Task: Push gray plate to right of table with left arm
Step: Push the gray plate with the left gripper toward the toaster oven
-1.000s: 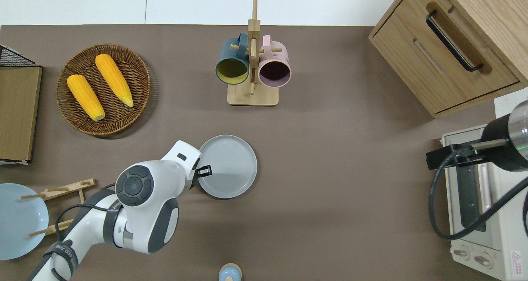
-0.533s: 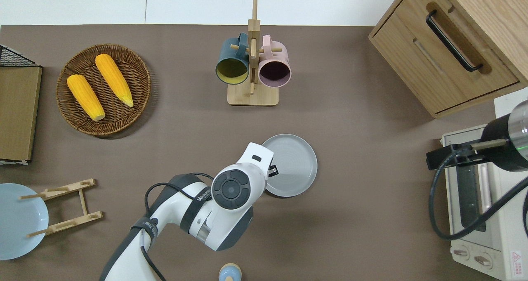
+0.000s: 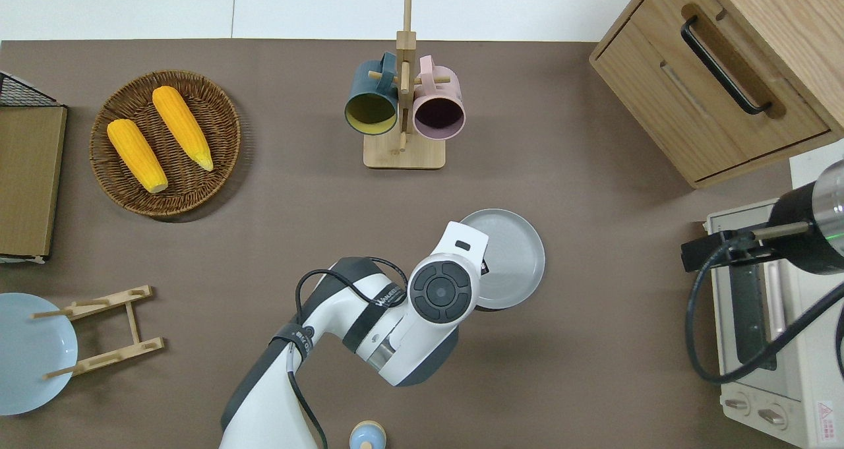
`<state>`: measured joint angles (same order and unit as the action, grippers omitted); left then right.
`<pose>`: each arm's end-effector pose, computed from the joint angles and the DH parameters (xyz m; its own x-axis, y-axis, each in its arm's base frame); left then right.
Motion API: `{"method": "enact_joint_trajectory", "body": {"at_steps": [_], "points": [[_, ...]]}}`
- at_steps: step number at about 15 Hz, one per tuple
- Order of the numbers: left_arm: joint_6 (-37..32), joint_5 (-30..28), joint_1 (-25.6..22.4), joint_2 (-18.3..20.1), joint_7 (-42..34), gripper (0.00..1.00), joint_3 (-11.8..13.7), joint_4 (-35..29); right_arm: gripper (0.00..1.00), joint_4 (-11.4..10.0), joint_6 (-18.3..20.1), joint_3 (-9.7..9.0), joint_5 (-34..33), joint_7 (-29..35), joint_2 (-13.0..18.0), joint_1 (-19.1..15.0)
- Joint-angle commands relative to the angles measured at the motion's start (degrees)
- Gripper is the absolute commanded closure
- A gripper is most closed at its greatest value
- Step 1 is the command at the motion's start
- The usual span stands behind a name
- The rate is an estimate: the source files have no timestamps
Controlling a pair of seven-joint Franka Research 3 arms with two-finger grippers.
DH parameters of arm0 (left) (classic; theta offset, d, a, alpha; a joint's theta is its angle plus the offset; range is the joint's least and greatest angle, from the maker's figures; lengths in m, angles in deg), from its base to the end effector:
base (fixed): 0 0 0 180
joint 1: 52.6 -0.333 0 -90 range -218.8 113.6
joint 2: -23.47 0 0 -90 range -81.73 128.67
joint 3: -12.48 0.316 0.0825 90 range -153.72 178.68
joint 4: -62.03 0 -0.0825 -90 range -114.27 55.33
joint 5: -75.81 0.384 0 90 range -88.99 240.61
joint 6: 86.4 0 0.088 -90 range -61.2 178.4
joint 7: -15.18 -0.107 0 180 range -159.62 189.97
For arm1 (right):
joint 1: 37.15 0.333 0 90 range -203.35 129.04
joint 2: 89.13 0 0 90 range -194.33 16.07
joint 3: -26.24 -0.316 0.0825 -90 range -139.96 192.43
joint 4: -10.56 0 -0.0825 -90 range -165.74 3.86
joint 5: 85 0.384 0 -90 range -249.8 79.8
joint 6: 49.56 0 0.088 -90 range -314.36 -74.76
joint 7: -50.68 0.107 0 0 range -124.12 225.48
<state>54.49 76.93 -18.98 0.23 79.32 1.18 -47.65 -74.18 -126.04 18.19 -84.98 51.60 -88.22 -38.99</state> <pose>0.4585 -0.4467 0.3006 0.9417 0.3364 0.0072 0.3310 -0.9301 0.1591 0.5209 0.0574 0.6561 0.9876 0.0911 -0.1280 0.0923 -0.9957 0.0039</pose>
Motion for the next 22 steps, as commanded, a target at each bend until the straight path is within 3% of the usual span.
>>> {"method": "enact_joint_trajectory", "body": {"at_steps": [1, 7, 10, 16, 17, 19, 21, 22], "points": [[-1.7, 1.4, 2.9, -4.7, 4.1, 1.0, 0.7, 5.3, 0.017, 0.5, 0.9, -0.92, 0.2, 0.7, 0.1, -1.1], [-6.3, 3.0, 4.6, -8.6, 6.5, 1.0, 1.1, 12.7, 0.017, 0.5, 0.9, -0.92, 0.2, 0.7, 0.1, -1.1], [-6.3, 3.1, 4.6, -8.6, 6.6, 0.99, 1.0, 13.1, 0.017, 0.5, 0.9, -0.92, 0.2, 0.7, 0.1, -1.1], [-7.2, 3.1, 4.5, -8.3, 6.5, 0.88, 1.1, 13.1, 0.017, 0.5, 0.9, -0.92, 0.2, 0.7, 0.1, -1.1], [-7.6, 3.1, 4.6, -8.3, 6.5, 0.83, 1.1, 13.1, 0.017, 0.5, 0.9, -0.92, 0.2, 0.7, 0.1, -1.1], [-8.4, 3.0, 4.4, -7.9, 6.5, 0.57, 1.1, 13.2, 0.017, 0.5, 0.9, -0.92, 0.2, 0.7, 0.1, -1.1], [-9.1, 3.1, 4.4, -7.7, 6.4, 0.12, 1.2, 14.3, 0.017, 0.5, 0.9, -0.92, 0.2, 0.7, 0.1, -1.1], [-9.7, 3.2, 4.1, -7.7, 6.3, 0.01, 1.2, 14.7, 0.017, 0.5, 0.9, -0.92, 0.2, 0.7, 0.1, -1.2]]}}
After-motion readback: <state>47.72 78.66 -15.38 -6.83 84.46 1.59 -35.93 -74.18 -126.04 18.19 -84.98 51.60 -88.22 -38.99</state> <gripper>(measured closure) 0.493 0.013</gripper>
